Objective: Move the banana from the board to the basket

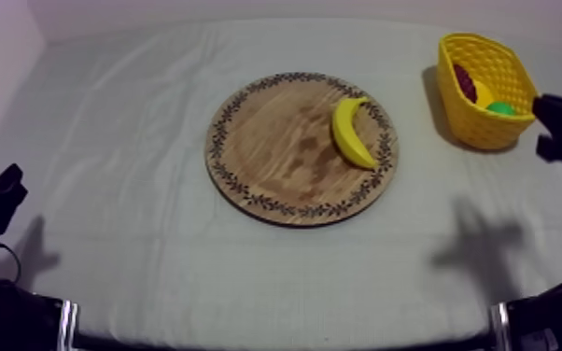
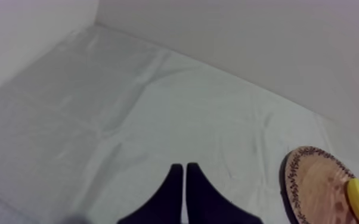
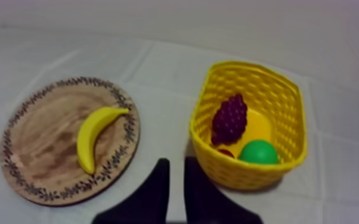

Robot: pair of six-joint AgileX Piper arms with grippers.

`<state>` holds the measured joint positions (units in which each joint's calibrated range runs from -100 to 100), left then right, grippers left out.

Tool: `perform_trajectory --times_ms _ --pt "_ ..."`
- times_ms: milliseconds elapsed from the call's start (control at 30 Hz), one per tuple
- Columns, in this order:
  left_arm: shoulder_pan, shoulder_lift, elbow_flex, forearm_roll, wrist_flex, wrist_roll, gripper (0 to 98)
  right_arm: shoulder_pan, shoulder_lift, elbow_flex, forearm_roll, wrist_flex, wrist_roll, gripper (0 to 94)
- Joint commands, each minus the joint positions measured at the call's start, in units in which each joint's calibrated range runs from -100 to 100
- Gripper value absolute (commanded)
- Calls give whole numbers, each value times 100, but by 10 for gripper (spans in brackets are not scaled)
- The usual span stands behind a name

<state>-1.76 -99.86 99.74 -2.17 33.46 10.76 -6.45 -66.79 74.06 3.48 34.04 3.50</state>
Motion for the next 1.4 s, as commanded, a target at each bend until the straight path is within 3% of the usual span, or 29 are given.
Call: perform_trajectory --times_ms 0,267,567,733,1267,1367 --pt "-1 3 4 0 1 1 1 -146 786 -836 107 48 -265 113" --pt "-1 3 4 0 1 1 1 -391 2471 -2824 26 398 -515 115" --pt "-1 3 4 0 1 1 1 -1253 3927 -4058 462 823 -1249 119" --pt "-1 3 4 0 1 0 1 -1406 4823 -4539 419 950 -1304 121" --pt "-1 3 4 0 1 1 1 -1547 6416 -4040 705 440 -1504 129" --pt "-1 3 4 0 1 1 1 -1606 6462 -3911 790 394 -1575 189"
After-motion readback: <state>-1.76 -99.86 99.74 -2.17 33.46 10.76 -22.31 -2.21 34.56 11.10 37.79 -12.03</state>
